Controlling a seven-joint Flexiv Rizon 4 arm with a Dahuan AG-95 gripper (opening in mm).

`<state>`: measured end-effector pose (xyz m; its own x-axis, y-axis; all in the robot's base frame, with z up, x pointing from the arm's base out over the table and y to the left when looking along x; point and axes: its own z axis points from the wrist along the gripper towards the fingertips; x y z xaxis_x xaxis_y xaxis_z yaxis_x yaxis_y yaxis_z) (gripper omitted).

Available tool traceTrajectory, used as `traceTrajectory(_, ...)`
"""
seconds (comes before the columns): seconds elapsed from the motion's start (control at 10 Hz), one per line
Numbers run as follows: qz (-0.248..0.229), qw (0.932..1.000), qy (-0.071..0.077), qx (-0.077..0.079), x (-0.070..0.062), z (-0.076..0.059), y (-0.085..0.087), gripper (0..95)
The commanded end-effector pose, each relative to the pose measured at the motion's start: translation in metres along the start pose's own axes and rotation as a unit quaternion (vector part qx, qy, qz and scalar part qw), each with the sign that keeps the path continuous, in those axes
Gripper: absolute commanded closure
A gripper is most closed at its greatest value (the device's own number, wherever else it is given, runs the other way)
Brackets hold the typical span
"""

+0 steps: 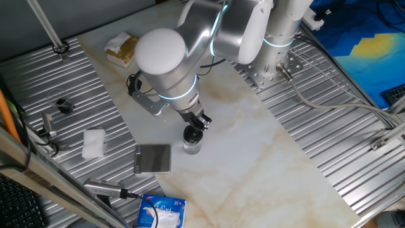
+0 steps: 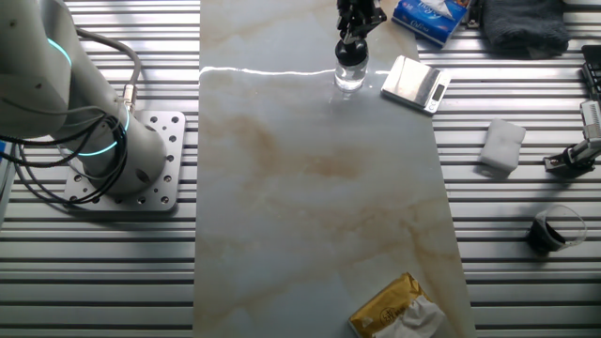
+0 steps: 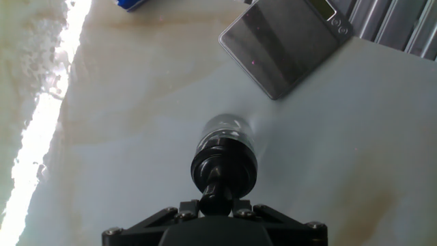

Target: Screw the lid onto the jar

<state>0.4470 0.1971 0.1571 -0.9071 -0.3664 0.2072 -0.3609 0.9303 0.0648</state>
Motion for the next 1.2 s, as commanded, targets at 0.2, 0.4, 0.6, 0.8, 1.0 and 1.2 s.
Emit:
traceTrajectory(0.2, 0.001, 1.0000, 0.006, -0.002, -0.0018, -0.0016, 0.0004, 95.0)
traceTrajectory(0.4, 0.002, 0.9999, 0.010, -0.003, -0.0038, -0.0032, 0.0003, 95.0)
traceTrajectory(0.6, 0.001, 0.9999, 0.012, -0.004, -0.0057, -0.0028, -0.0004, 95.0)
traceTrajectory(0.8, 0.000, 0.9999, 0.012, -0.004, -0.0074, -0.0026, -0.0008, 95.0)
traceTrajectory(1.0, 0.000, 0.9999, 0.014, -0.005, -0.0083, -0.0030, -0.0011, 95.0)
traceTrajectory(1.2, -0.001, 0.9999, 0.016, -0.006, -0.0096, -0.0035, -0.0014, 95.0)
